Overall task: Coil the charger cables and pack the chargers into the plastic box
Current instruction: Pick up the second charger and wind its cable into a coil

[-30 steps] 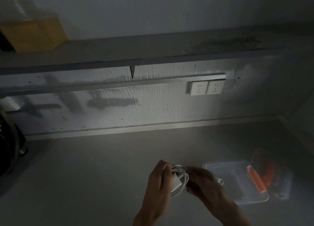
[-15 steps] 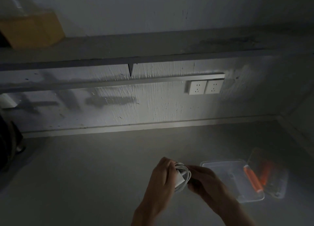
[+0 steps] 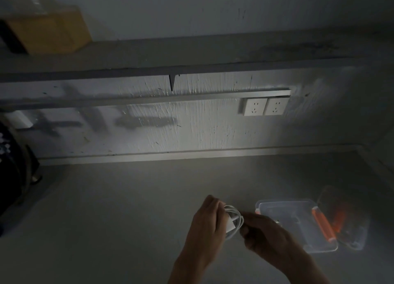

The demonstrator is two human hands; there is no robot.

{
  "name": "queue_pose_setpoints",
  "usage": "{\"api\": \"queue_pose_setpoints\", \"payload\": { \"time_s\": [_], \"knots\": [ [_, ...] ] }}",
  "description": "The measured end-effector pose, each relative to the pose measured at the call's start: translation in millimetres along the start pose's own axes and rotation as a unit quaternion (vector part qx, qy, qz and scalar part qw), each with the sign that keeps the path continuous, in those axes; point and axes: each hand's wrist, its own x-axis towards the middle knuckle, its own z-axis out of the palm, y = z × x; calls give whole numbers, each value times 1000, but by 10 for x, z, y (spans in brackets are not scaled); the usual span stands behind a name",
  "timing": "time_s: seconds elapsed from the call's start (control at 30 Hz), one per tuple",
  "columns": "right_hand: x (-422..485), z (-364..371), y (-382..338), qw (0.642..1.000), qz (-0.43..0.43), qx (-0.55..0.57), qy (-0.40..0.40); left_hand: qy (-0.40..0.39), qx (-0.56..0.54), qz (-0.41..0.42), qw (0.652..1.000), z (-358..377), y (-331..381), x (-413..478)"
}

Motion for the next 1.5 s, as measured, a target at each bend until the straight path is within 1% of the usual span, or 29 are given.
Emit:
{"api": "queue_pose_setpoints", "payload": {
  "time_s": [0.1,0.17,0.27,0.37,0.43,0.53,0.6,0.7,0.73,0.8,0.87,0.93,0.97,1.0,1.07,1.13,1.2,1.23,1.3,1.4,1.43,1.47,1.5],
  "knots": [
    [4,9,-24,991,100,75,-49,-21,-16,0,1000,-40,-27,-17],
    [21,6,-51,980,142,98,-96,-41,-39,-10,998,-67,-34,-15],
    [62,8,-51,971,169,104,-132,-66,-50,-30,996,-88,-63,-10],
    [76,21,-1,968,164,124,-143,-73,-54,-39,995,-89,-72,-14],
    [37,61,11,976,130,114,-131,-45,-57,-48,996,-101,-53,9],
    [-19,111,-22,992,69,49,-98,-6,-38,-62,997,-111,-37,76],
    [-21,102,-27,997,38,13,-71,-8,-36,-70,997,-95,-37,97],
    [-13,100,-12,996,-37,-73,-26,-35,-119,-107,986,-57,-57,63],
    [-9,112,-15,992,-71,-102,-8,-51,-151,-116,980,-49,-54,50],
    [15,99,-69,982,-151,-106,42,-70,-205,-128,968,-63,-33,29],
    [4,70,-195,960,-234,-133,77,-86,-232,-131,960,-91,-6,28],
    [-70,53,-344,930,-301,-200,69,-101,-224,-116,962,-126,45,37],
    [-112,37,-390,919,-316,-226,61,-98,-218,-114,964,-136,62,48],
    [-151,11,-404,915,-319,-243,53,-77,-214,-124,966,-136,61,62],
    [-221,-20,-314,921,-295,-253,39,8,-215,-163,963,-106,5,96],
    [-235,-15,-59,939,-252,-232,33,97,-203,-195,954,-38,-69,110],
    [-238,55,219,953,-224,-201,47,159,-194,-208,945,43,-83,88],
    [-228,95,333,954,-222,-190,62,187,-204,-216,936,80,-66,71],
    [-201,194,473,955,-240,-152,90,242,-253,-243,905,143,-10,35],
    [-149,360,502,943,-304,-97,91,296,-348,-298,838,229,14,-11],
    [-128,423,498,932,-337,-99,94,303,-362,-312,825,247,26,-31],
    [-114,482,500,916,-371,-115,104,308,-363,-319,819,261,45,-58],
    [-105,542,500,897,-401,-141,120,310,-352,-318,824,260,72,-85]
  ]
}}
